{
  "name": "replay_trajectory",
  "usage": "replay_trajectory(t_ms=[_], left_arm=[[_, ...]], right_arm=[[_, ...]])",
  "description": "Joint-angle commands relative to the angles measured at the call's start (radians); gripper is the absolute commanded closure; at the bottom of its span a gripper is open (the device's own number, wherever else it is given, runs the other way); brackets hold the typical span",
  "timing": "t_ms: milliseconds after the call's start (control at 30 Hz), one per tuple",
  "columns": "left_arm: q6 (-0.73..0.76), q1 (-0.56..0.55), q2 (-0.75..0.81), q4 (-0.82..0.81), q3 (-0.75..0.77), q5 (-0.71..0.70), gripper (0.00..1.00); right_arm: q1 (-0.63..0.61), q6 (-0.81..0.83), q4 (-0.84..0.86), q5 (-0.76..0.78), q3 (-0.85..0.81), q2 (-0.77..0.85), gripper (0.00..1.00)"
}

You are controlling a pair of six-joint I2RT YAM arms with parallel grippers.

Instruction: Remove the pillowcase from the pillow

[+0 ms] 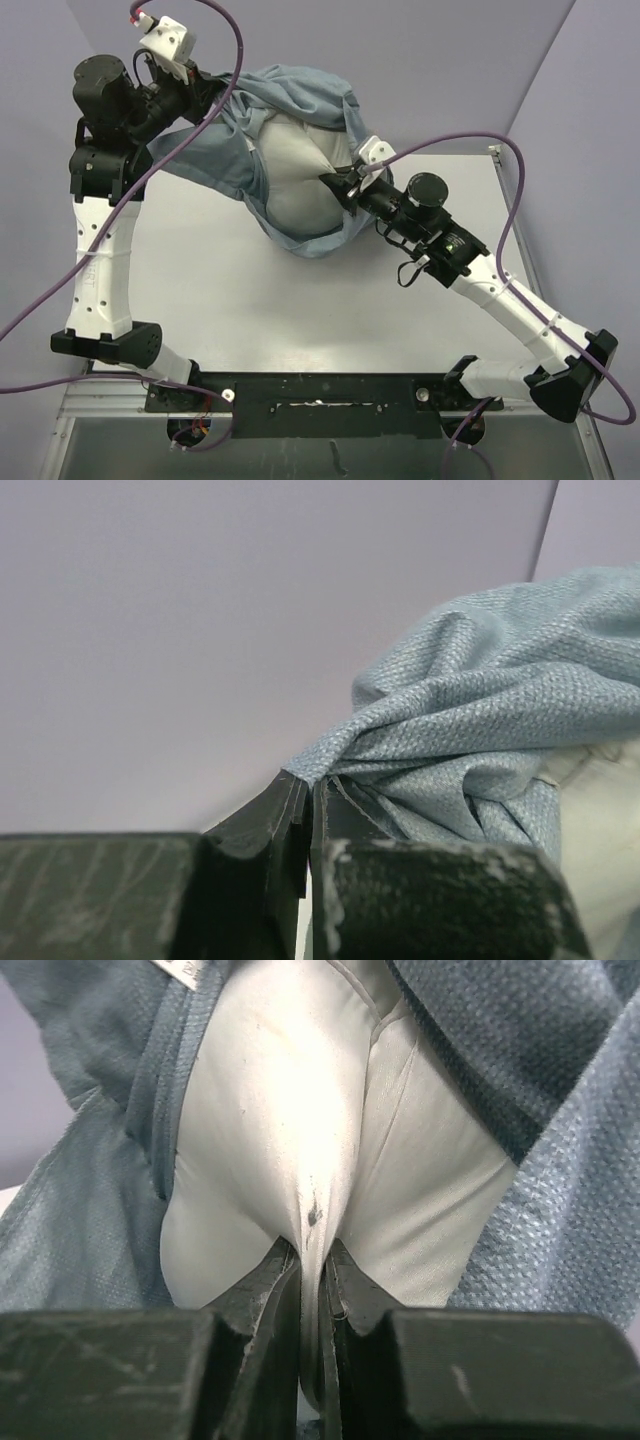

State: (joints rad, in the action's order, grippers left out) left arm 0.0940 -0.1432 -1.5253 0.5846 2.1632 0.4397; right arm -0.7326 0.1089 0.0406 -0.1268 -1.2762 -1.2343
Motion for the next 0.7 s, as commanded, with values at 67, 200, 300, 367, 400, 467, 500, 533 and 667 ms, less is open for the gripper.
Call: replay_trajectory(t_ms=[67,200,300,367,400,467,500,533,667], left_arm=[[0.018,0.04,-0.071,-0.035,0.093,-0.23,1.0],[0.02,-0.032,-0.067,0.111,-0.064,-0.212,1.0],[-0.014,-0.048,-0.067,0.142,-0.159,-0.176,0.96],[-0.057,-0.047,-0.121,0.24,-0.1,-0.107,0.9],[-0.076,-0.047,-0.152,0.291,-0.063,-0.065,0.89],[-0.102,-0.047,-0.219,0.394,0.009,0.056,0.88],[-0.12,-0.048,-0.252,0.444,0.037,0.094,0.88],[-0.14,-0.048,-0.282,0.49,0.058,0.156,0.88],[-0.197,-0.073,-0.363,0.609,0.063,0.441,0.94]], right_arm=[[0.025,-0.124,-0.036,-0.037,0.074,0.101,1.0],[0.014,-0.149,-0.016,-0.04,0.148,0.124,1.0],[0.012,-0.168,-0.009,-0.041,0.199,0.159,1.0],[0.012,-0.179,-0.007,-0.034,0.219,0.179,1.0],[0.012,-0.181,-0.008,-0.032,0.221,0.184,1.0],[0.012,-0.184,-0.021,-0.032,0.213,0.188,1.0],[0.012,-0.186,-0.032,-0.036,0.203,0.185,1.0],[0.011,-0.185,-0.051,-0.046,0.187,0.18,1.0],[0.012,-0.144,-0.164,-0.113,0.088,0.143,0.87]])
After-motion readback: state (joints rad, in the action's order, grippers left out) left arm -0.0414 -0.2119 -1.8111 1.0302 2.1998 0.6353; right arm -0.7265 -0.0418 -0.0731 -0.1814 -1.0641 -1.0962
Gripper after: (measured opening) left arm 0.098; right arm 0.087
